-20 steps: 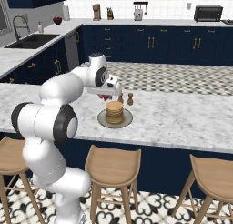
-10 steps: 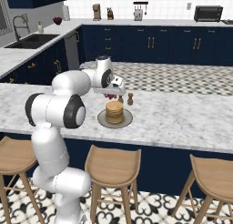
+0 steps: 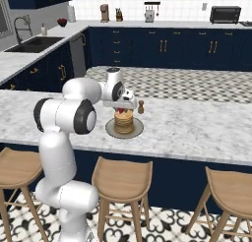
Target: Take the strawberry from the fridge and place it on top of the pancake, located on the dining counter.
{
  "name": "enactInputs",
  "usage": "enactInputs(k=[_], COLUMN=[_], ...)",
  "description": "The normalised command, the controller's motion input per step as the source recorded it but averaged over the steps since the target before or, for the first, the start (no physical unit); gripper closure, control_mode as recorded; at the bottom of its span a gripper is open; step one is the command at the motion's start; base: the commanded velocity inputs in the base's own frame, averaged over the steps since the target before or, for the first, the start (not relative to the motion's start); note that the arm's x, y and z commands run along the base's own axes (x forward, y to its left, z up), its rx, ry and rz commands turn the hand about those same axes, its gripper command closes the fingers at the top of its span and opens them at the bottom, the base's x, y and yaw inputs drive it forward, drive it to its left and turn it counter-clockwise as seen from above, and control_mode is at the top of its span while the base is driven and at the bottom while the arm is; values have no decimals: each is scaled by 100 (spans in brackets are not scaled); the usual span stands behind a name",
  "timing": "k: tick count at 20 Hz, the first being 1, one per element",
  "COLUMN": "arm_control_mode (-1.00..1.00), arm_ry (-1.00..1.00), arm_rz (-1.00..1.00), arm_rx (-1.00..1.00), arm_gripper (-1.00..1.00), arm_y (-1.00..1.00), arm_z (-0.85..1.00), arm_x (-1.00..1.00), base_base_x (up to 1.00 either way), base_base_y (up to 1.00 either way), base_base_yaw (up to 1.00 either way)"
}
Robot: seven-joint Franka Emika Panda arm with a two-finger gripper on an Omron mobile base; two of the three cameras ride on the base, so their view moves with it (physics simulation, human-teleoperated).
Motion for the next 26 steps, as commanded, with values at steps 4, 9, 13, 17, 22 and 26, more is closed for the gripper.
enactInputs(k=[4, 9, 13, 17, 22, 26], arm_control_mode=[-100, -100, -100, -100, -100, -100], arm_ry=[3, -3, 0, 0, 0, 0], arm_rz=[0, 0, 0, 0, 0, 0], arm_rx=[0, 0, 0, 0, 0, 0], arm_gripper=[100, 100, 100, 100, 100, -100], arm_y=[0, -11, -1, 0, 0, 0], arm_z=[-11, -2, -24, -35, -28, -23], arm_x=[0, 21, 6, 12, 5, 1], base_base_x=[0, 0, 0, 0, 0, 0], base_base_y=[0, 0, 0, 0, 0, 0], base_base_yaw=[0, 0, 0, 0, 0, 0])
